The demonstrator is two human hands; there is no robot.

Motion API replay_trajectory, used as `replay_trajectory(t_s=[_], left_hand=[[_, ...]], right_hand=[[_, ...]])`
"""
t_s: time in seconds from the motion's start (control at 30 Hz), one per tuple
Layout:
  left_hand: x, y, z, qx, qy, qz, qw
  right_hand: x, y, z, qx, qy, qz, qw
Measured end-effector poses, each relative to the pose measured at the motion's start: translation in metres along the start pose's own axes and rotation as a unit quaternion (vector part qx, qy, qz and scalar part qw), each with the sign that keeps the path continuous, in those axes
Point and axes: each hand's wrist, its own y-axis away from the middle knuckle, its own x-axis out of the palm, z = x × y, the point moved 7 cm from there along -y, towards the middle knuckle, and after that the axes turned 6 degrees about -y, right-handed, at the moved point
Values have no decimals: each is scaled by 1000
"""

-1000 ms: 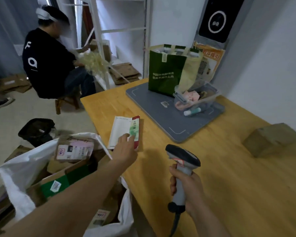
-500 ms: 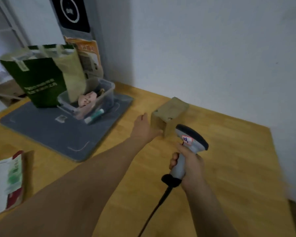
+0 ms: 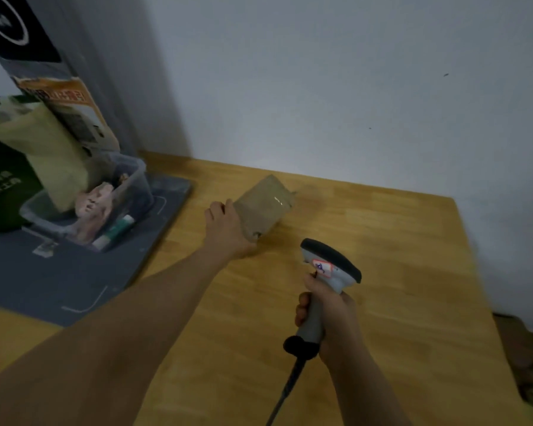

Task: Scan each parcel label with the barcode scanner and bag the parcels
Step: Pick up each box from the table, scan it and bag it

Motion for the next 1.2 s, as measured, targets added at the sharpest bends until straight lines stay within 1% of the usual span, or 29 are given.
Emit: replay_trajectory(t_s=[0.07,0.1,0.17,0.23,0.27,0.33,0.4,0.47,0.5,0.6,0.7,0.8,0.9,1.03,1.2], left_hand=[[-1,39,8,81,-72,-62,992],[1,62,13,121,-89,-91,984],[8,116,25,192,-88,-143,967],[15,166,33,238,-66,-145,958],[18,182,38,232,-54,-135,962],[21,191,50,165,-36,-82,982],[24,184,57,108,-24,6,994],[34,175,55,78,-35,111,990],[36,175,54,69,-41,139,987],[39,183,55,57,-42,149,986],[37,205,72,34,-42,119,991],[19,221,94,18,-53,39,998],[-8,233,116,-17,-58,-31,998],[-33,243,138,-20,-56,-129,990],[-48,259,168,-55,-45,-159,985]], right_hand=[[-6,8,-5,10,2,-13,1000],[-10,11,-8,13,2,-19,1000],[-20,21,-18,16,0,-31,999],[-30,34,-31,17,-4,-40,999],[-35,40,-37,18,-6,-45,999],[-42,51,-49,20,-11,-59,998],[-44,60,-56,16,-16,-69,997],[-43,64,-61,11,-18,-70,997],[-41,68,-61,5,-15,-70,997],[-37,75,-61,-3,6,-53,999],[-30,90,-63,17,34,-11,999],[-13,110,-70,34,70,32,996],[19,137,-77,36,83,82,992],[58,168,-85,33,58,126,990],[91,201,-101,53,11,140,989]])
